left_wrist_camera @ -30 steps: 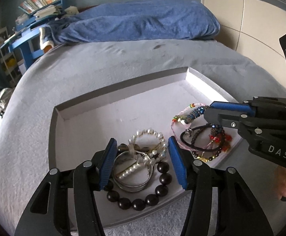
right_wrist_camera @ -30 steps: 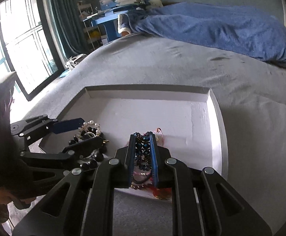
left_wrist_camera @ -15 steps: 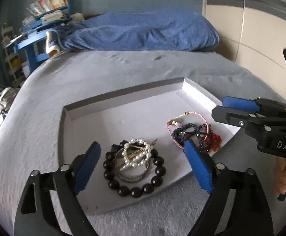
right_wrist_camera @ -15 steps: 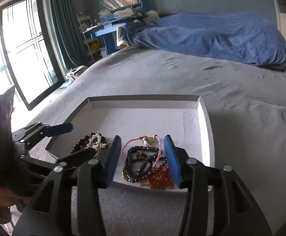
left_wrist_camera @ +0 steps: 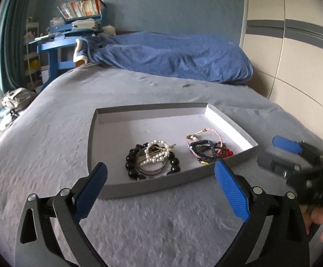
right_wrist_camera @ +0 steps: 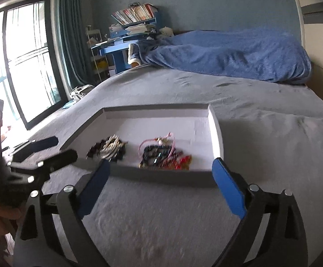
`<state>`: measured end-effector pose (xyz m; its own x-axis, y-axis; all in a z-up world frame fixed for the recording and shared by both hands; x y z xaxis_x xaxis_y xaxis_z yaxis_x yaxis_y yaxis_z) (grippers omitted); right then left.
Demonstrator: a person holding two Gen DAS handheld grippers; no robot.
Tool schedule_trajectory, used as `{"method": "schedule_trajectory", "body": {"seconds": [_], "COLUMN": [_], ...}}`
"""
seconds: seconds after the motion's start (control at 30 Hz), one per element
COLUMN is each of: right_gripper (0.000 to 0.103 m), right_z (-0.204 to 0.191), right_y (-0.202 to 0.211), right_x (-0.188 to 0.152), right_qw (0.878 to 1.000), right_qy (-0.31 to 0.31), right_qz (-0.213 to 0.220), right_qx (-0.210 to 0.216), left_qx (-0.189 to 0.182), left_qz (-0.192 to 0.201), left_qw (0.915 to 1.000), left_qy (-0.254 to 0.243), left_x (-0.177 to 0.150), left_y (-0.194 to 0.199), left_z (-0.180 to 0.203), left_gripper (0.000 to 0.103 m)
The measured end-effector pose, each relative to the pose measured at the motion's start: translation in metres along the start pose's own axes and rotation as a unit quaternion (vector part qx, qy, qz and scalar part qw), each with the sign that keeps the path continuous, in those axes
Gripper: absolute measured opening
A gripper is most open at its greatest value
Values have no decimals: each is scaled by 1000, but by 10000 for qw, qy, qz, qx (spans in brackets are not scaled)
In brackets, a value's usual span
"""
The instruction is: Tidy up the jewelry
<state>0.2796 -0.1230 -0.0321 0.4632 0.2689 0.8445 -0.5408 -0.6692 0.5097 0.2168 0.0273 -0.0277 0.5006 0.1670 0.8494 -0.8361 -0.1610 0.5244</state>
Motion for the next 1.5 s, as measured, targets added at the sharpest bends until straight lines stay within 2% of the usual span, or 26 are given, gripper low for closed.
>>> {"method": "schedule_trajectory", "body": {"seconds": [0.13,0.3,0.4,0.6,0.8,1.5], "right_gripper": [96,97,98,98,97,98], "right_z": [-4,-10,-11,-17,-21,-19], "right_y": [6,13,11,19,20,19], "right_x": [-11,-15,-22,-23,-24,-24], "right_qw": [10000,9998,9999,9994,9990,9992], "right_qy": [-44,47,3,145,269,216], "right_qz": [37,206,136,300,339,312], "right_qx": [26,42,69,-40,-101,-114], "left_qx": [103,215,317,469,531,610], "left_qz": [139,0,39,83,194,219], "left_qw": [9998,9996,9993,9987,9983,9979], "left_qy": [-77,-185,-184,-170,-162,-31], "left_x": [-7,-21,-22,-22,-20,-18], "left_y": [10,9,11,13,19,22], "left_z": [3,5,2,-2,-4,-13], "left_gripper": [97,97,97,97,97,98]}}
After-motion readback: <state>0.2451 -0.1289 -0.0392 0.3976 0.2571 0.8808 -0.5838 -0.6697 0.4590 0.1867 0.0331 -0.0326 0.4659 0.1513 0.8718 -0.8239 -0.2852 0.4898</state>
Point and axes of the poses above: each gripper's, at about its wrist camera, not at the fingertips, and y roughly against the way its jaws point, z to its right, x to its top, the point moved 10 cm from there along -y, roughly the way its jaws point, and after that the axes turned 5 degrees about x, right-handed, at the moved point
